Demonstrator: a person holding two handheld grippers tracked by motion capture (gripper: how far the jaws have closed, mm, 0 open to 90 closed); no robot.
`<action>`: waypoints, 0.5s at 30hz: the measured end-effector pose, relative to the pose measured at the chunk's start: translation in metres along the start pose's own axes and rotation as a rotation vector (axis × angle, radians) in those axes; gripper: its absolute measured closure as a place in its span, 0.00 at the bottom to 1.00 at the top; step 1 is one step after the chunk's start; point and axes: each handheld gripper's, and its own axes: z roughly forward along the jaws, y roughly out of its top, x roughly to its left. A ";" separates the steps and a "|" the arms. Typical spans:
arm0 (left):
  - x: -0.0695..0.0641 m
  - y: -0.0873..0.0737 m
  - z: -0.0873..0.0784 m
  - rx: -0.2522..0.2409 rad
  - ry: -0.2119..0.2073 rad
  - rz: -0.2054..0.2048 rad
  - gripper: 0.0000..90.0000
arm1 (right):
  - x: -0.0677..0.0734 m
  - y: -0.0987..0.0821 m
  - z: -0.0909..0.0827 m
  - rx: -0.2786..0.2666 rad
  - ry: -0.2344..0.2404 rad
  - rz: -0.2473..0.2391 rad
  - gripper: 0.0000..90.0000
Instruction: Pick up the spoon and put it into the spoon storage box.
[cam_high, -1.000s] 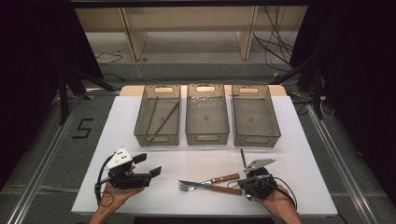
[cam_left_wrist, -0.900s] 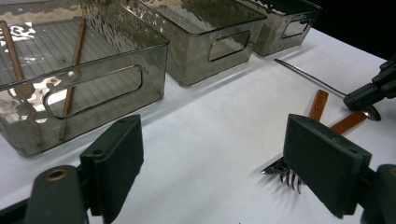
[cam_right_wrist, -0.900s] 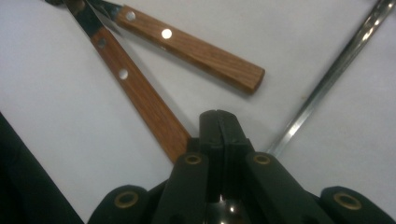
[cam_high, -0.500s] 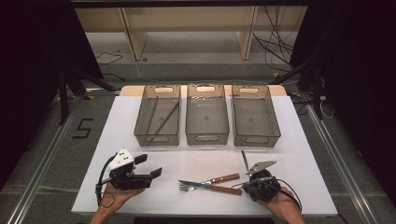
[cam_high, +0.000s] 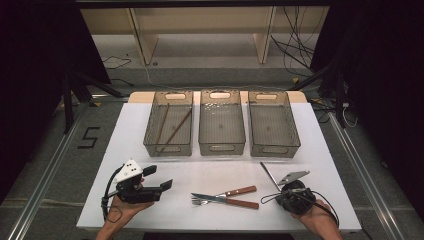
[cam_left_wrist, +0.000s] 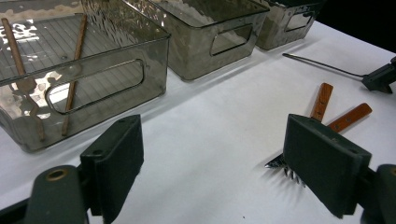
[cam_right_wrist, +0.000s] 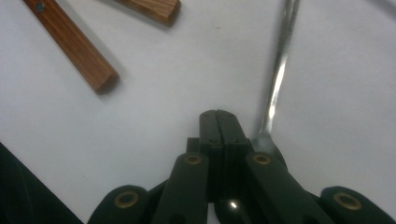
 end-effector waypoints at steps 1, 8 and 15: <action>0.000 0.000 0.000 0.000 -0.001 0.000 0.22 | -0.002 -0.001 -0.001 0.001 -0.002 0.003 1.00; 0.000 0.000 0.001 0.001 0.003 -0.002 0.22 | -0.009 -0.003 -0.002 0.020 -0.050 0.006 1.00; 0.001 -0.001 0.001 -0.002 0.004 -0.003 0.22 | -0.015 -0.003 -0.003 0.020 -0.033 0.018 1.00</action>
